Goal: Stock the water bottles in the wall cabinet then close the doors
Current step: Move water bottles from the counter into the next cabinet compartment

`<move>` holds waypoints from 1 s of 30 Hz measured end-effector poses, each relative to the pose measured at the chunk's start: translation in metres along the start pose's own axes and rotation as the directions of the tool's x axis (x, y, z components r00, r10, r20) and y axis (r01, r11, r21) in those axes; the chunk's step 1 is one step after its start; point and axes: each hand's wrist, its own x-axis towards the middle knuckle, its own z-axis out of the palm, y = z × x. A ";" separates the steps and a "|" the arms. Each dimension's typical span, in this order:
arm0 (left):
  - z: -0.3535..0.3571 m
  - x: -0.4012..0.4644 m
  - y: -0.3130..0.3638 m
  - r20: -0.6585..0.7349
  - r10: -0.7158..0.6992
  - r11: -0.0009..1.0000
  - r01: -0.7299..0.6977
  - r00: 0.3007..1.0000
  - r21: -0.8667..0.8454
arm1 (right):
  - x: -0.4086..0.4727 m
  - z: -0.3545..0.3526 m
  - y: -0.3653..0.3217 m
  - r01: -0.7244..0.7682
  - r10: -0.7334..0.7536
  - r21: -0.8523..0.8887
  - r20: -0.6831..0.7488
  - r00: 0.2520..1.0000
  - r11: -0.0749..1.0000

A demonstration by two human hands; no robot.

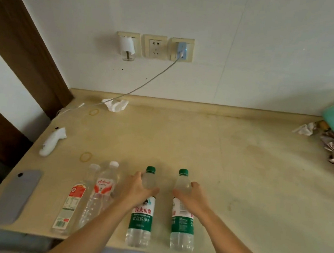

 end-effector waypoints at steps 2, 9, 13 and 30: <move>0.003 0.000 0.002 0.047 -0.039 0.992 0.044 0.998 -0.119 | 0.002 -0.002 0.001 0.003 -0.003 0.001 -0.003 1.000 1.000; -0.015 -0.007 0.023 0.006 0.107 0.939 -0.099 0.994 -0.328 | -0.003 -0.017 -0.003 0.169 -0.163 0.133 -0.052 0.985 0.977; -0.033 -0.011 0.045 -0.139 0.216 0.856 -0.256 0.967 -0.449 | -0.008 -0.043 -0.021 0.367 -0.336 0.157 -0.194 0.922 0.917; -0.016 -0.012 0.062 -0.403 0.425 0.790 -0.550 0.810 -0.272 | 0.019 -0.071 -0.020 0.592 -0.555 0.074 -0.272 0.786 0.802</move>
